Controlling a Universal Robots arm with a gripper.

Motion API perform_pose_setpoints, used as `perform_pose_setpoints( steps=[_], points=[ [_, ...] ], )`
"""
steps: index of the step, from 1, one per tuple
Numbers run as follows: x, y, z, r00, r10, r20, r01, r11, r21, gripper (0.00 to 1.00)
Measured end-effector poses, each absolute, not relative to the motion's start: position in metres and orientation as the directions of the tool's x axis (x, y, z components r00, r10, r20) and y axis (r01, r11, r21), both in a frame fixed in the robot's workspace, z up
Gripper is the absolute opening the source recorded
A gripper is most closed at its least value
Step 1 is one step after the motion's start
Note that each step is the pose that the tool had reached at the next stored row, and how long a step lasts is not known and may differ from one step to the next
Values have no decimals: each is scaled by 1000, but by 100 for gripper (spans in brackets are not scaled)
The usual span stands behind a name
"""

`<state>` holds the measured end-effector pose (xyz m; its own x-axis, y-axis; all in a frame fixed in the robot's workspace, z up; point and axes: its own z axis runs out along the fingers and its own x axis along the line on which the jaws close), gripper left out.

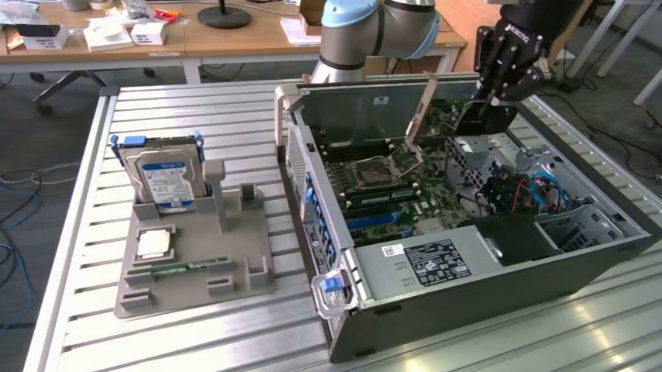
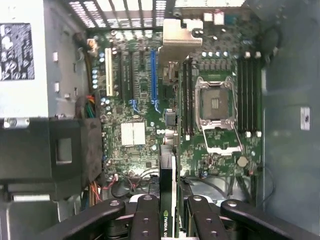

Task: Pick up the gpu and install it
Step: 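Insert the gpu into the slot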

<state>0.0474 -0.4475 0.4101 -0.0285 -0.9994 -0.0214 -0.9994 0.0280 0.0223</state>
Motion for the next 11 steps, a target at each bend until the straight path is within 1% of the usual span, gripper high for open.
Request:
perform_pose_setpoints(
  steps=[3, 11],
  points=[
    [47, -448, 410, 15, -1000, -21, -1000, -15, 22, 26],
    [45, -447, 408, 40, -999, -21, -999, -40, 15, 26]
  ],
)
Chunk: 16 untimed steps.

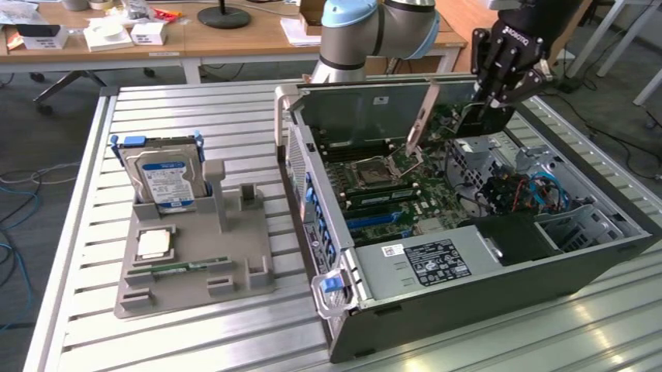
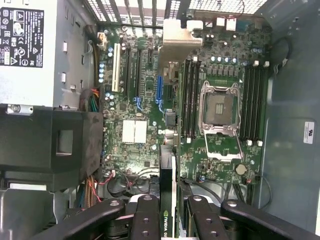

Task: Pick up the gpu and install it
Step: 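Insert the gpu into the slot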

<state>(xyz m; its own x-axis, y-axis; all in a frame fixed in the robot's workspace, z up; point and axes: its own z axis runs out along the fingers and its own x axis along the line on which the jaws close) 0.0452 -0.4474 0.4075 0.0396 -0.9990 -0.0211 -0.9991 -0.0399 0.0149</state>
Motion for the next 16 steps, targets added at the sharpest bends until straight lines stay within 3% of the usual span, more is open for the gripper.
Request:
perform_pose_setpoints(
  steps=[16],
  points=[
    [34, -447, 404, -1, -1000, -21, -1000, 0, 3, 26]
  ],
)
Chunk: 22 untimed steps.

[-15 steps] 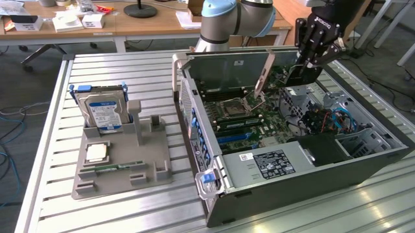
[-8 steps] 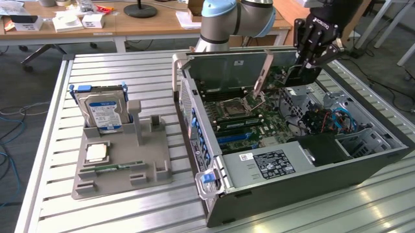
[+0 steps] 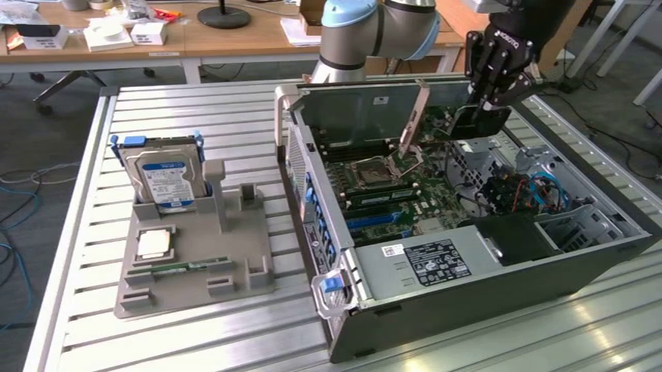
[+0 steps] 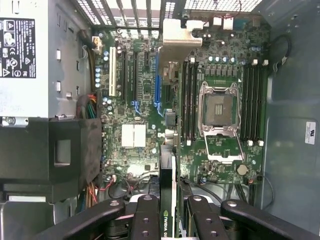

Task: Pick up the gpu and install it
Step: 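Insert the gpu into the slot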

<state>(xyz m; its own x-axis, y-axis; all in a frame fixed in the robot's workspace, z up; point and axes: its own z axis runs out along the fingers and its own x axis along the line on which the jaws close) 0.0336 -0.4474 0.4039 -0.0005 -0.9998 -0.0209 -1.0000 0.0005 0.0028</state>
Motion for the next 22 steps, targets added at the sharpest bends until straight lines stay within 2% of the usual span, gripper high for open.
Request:
perform_pose_setpoints(
  steps=[22],
  points=[
    [14, -447, 385, -22, -1000, -21, -1000, 22, -10, 26]
  ],
)
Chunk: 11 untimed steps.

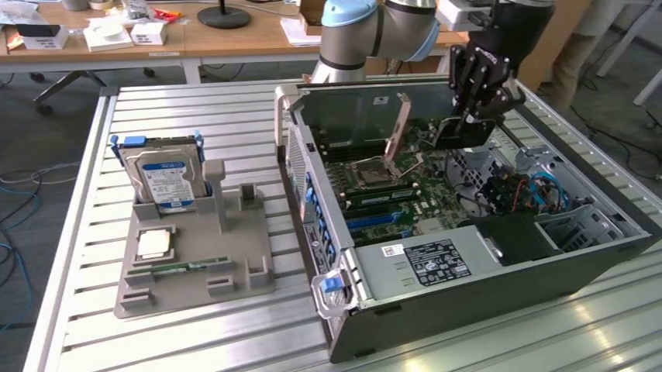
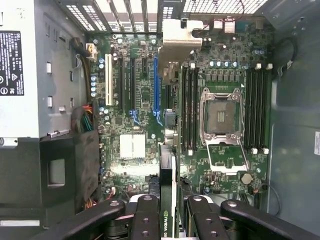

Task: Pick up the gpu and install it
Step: 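Insert the gpu into the slot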

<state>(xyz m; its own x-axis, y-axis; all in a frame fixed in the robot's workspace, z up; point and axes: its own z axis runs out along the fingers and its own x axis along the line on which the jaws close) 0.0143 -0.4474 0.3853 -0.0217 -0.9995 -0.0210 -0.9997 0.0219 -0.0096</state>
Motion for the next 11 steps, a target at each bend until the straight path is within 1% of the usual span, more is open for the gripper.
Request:
perform_pose_setpoints(
  steps=[11],
  points=[
    [11, -447, 371, -28, -999, -21, -1000, 29, -10, 26]
  ],
)
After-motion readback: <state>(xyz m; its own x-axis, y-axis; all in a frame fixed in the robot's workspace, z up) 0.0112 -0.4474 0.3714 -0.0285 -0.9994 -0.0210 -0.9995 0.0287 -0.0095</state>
